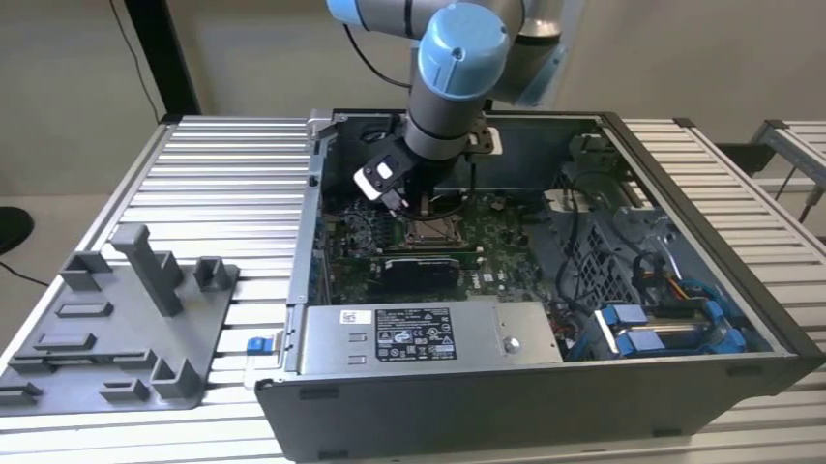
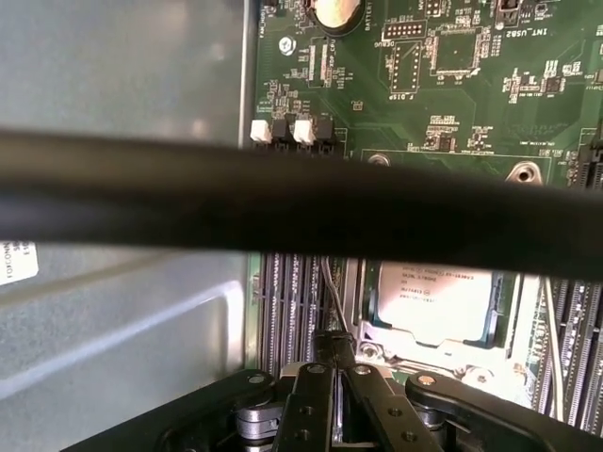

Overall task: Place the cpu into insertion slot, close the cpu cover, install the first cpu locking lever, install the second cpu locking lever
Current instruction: 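Install the first cpu locking lever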

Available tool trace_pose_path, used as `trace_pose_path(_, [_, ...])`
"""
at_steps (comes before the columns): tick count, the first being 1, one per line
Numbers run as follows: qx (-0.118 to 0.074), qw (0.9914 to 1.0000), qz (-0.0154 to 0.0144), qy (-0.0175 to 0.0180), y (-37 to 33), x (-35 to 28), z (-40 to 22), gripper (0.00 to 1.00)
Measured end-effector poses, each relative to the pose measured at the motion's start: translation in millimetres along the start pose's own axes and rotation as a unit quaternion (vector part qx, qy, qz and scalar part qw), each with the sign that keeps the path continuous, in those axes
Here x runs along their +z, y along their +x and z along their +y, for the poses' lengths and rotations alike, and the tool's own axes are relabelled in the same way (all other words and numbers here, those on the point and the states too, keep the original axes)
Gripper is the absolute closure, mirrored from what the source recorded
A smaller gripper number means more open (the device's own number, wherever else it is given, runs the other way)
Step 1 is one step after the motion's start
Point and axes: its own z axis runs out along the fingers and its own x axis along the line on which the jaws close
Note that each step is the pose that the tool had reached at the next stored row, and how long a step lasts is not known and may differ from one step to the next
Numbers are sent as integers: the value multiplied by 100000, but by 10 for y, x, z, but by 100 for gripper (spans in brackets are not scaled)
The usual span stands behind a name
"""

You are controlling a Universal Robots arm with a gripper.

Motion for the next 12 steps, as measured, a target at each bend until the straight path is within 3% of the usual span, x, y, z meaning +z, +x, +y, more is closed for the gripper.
trace_pose_path(12, [9, 100000, -92, 7, -5, 5, 39, 100])
